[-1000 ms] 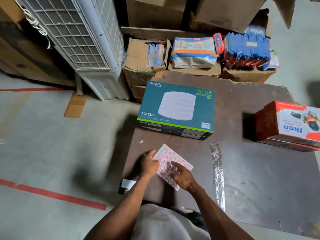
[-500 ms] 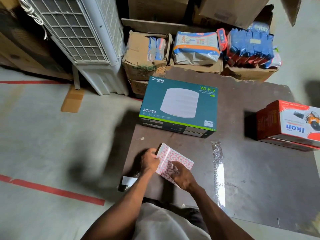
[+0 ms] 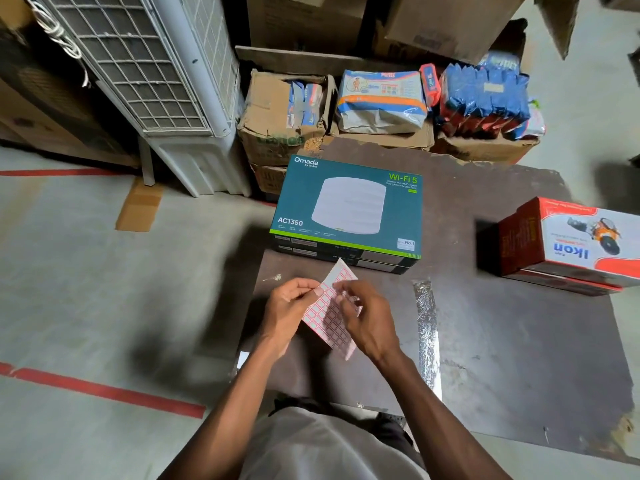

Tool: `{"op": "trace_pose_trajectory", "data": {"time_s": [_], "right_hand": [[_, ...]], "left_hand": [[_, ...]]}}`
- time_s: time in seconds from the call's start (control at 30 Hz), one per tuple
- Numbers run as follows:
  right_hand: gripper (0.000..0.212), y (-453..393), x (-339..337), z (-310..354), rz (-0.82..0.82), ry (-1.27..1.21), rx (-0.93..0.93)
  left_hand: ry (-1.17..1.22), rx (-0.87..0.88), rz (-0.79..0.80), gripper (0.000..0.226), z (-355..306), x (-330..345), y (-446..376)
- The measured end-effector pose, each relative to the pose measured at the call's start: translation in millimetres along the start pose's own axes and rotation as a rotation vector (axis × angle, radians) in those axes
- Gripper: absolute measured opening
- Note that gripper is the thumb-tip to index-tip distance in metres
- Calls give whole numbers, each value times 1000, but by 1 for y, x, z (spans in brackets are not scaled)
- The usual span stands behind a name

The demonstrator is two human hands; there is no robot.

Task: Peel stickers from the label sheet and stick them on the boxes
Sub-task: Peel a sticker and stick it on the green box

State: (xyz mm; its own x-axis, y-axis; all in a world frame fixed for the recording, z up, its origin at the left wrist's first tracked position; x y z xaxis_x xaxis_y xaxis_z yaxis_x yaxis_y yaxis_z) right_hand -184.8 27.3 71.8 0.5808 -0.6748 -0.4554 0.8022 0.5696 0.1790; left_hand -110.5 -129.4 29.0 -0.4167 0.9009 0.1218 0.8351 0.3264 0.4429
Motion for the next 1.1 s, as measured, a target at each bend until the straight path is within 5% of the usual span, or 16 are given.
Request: {"op": "trace_pose_trajectory", "data": {"time_s": [0.47, 1.1], "right_hand": [[11, 4, -56, 81, -212, -40, -204], [12, 2, -84, 96, -253, 41, -243]], "left_hand": [[208, 178, 61, 35, -81, 34, 24], [322, 173, 107, 29, -105, 62, 21]]}}
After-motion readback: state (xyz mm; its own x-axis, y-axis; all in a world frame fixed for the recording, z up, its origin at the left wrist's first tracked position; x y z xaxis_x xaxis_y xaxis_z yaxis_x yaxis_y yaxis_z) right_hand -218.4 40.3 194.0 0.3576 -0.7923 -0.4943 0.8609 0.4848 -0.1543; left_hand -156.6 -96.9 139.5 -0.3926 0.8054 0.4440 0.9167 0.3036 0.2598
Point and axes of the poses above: each hand's wrist, its own y-axis away from the middle knuckle, its own x-axis out of the palm, z = x × y, the point moved 10 cm from there along -y, towards the middle knuckle, and after that the axes turned 8 degrees about z, right-handed, at the moved point
